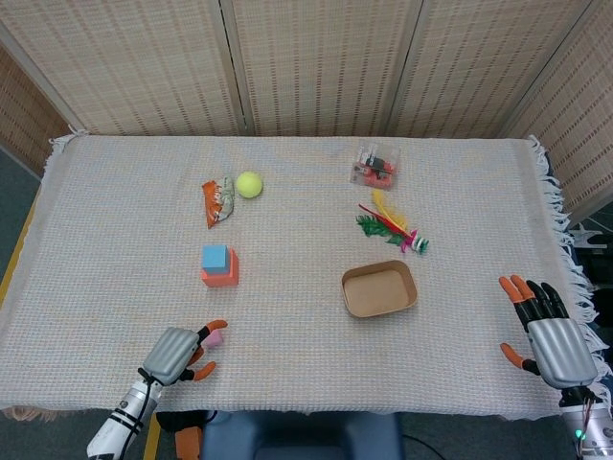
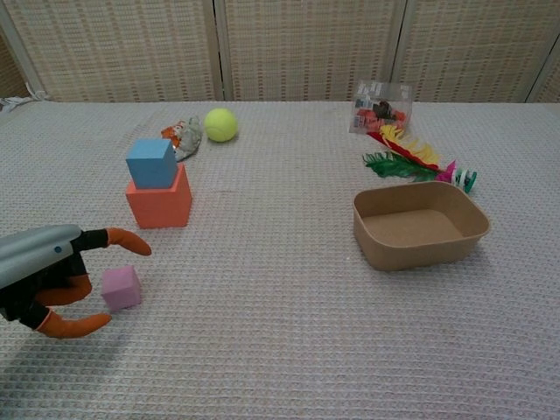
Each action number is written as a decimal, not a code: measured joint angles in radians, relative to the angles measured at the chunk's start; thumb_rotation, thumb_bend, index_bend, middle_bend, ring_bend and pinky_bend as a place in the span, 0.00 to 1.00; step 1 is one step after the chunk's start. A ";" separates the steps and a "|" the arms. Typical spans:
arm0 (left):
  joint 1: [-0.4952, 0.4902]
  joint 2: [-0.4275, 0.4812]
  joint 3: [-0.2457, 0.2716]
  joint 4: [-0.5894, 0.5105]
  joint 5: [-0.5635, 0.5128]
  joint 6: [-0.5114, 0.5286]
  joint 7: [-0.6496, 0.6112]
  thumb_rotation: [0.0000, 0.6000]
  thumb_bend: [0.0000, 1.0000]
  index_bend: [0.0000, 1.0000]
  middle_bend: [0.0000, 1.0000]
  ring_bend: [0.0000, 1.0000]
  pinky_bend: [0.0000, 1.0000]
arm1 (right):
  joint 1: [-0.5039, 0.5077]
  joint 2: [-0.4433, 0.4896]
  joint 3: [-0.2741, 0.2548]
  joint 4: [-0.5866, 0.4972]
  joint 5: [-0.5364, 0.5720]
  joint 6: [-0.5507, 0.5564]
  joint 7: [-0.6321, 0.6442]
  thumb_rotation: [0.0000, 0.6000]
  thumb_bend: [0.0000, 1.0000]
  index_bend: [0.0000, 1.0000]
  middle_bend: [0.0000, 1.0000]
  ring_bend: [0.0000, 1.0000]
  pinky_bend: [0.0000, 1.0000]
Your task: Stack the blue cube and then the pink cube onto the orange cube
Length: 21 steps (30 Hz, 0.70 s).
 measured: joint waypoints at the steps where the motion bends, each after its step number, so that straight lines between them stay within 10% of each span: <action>1: 0.002 -0.014 -0.008 0.010 0.000 0.002 0.004 1.00 0.32 0.19 1.00 1.00 1.00 | 0.000 0.001 0.000 -0.001 0.000 0.000 -0.001 1.00 0.14 0.00 0.00 0.00 0.00; 21: -0.013 -0.101 -0.096 0.100 -0.120 -0.086 0.082 1.00 0.32 0.20 1.00 1.00 1.00 | -0.003 0.010 0.000 -0.005 0.003 0.001 0.000 1.00 0.14 0.00 0.00 0.00 0.00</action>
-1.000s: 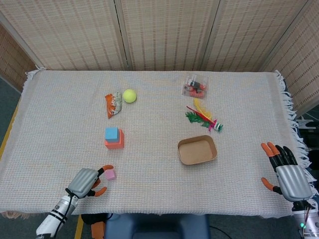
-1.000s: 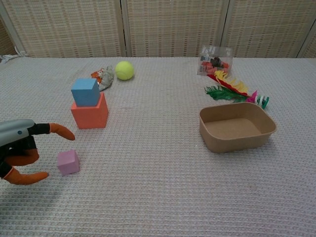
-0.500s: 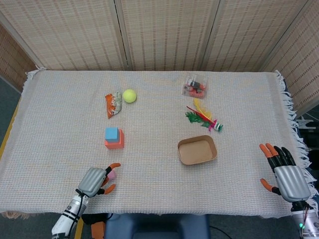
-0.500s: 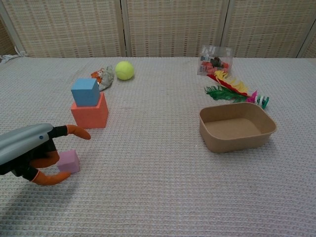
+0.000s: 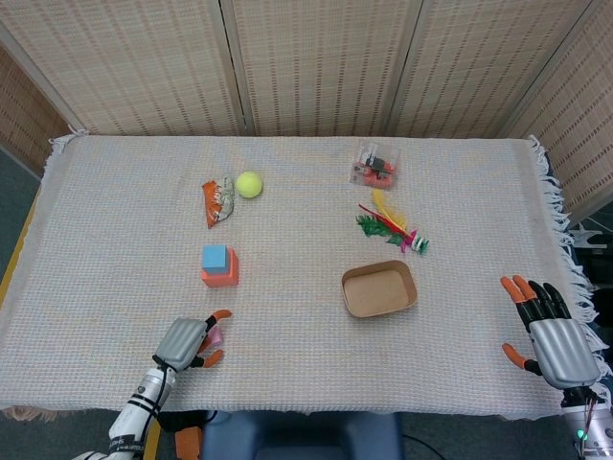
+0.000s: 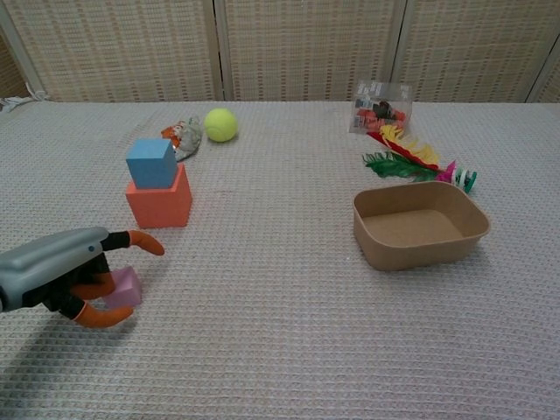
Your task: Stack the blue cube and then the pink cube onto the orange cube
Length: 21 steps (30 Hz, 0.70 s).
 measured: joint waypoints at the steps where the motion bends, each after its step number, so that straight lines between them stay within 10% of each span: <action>1: 0.002 -0.002 -0.001 0.002 0.000 0.008 0.010 1.00 0.32 0.20 1.00 1.00 1.00 | 0.000 0.000 0.000 0.000 0.000 0.001 0.000 1.00 0.14 0.00 0.00 0.00 0.00; 21: 0.055 -0.010 0.004 0.007 0.040 0.104 0.103 1.00 0.32 0.29 1.00 1.00 1.00 | 0.002 0.000 -0.004 -0.004 -0.004 -0.007 -0.007 1.00 0.14 0.00 0.00 0.00 0.00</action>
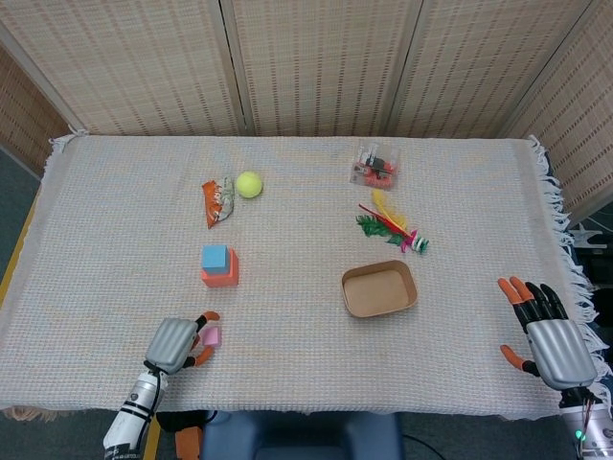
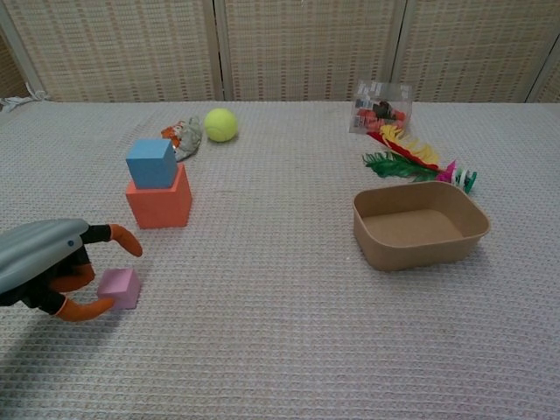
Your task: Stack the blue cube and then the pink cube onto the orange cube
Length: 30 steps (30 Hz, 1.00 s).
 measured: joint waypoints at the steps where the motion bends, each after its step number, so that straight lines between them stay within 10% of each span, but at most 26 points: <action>1: 0.001 -0.003 -0.002 0.007 -0.002 0.003 0.008 1.00 0.32 0.30 1.00 1.00 1.00 | 0.000 0.000 0.000 0.000 0.000 0.000 0.000 1.00 0.14 0.00 0.00 0.00 0.00; 30: 0.012 -0.014 -0.015 0.043 0.016 0.006 0.052 1.00 0.35 0.51 1.00 1.00 1.00 | 0.004 0.000 -0.002 -0.003 0.007 -0.013 -0.009 1.00 0.14 0.00 0.00 0.00 0.00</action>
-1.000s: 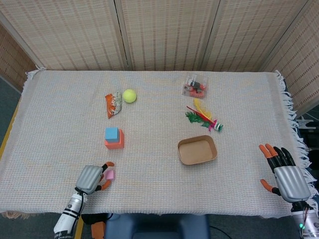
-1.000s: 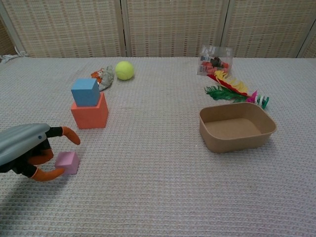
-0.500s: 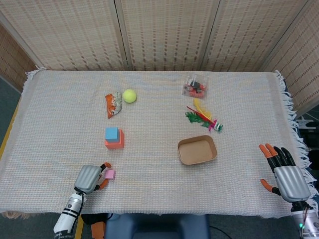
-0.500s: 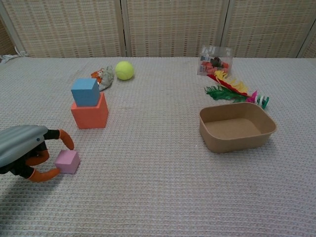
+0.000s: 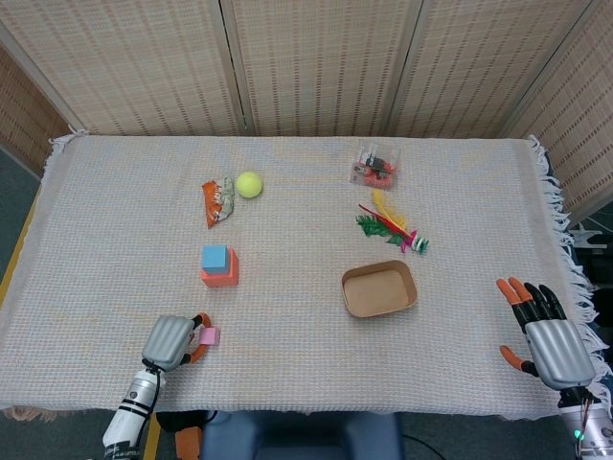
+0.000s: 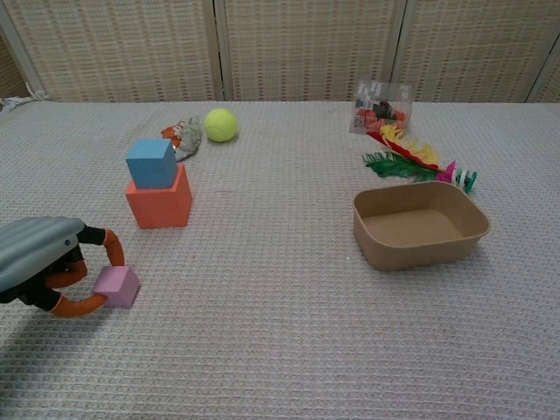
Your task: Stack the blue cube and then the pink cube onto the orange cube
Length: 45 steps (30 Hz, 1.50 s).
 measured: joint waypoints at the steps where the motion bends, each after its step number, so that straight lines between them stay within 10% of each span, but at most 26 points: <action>1: 0.000 0.002 0.000 0.000 0.010 0.007 -0.003 1.00 0.35 0.51 1.00 1.00 1.00 | 0.000 0.000 0.000 0.000 0.000 0.000 0.000 1.00 0.14 0.00 0.00 0.00 0.00; 18: -0.068 0.269 -0.114 -0.252 -0.031 -0.033 0.045 1.00 0.37 0.51 1.00 1.00 1.00 | 0.003 -0.009 0.002 0.001 0.010 -0.010 -0.016 1.00 0.13 0.00 0.00 0.00 0.00; 31: -0.228 0.409 -0.288 -0.374 -0.390 -0.166 0.098 1.00 0.38 0.51 1.00 1.00 1.00 | 0.011 -0.020 0.010 0.005 0.038 -0.027 -0.038 1.00 0.14 0.00 0.00 0.00 0.00; 45: -0.374 0.386 -0.300 -0.362 -0.598 -0.171 0.211 1.00 0.37 0.50 1.00 1.00 1.00 | 0.014 -0.027 0.016 0.007 0.041 -0.022 -0.038 1.00 0.14 0.00 0.00 0.00 0.00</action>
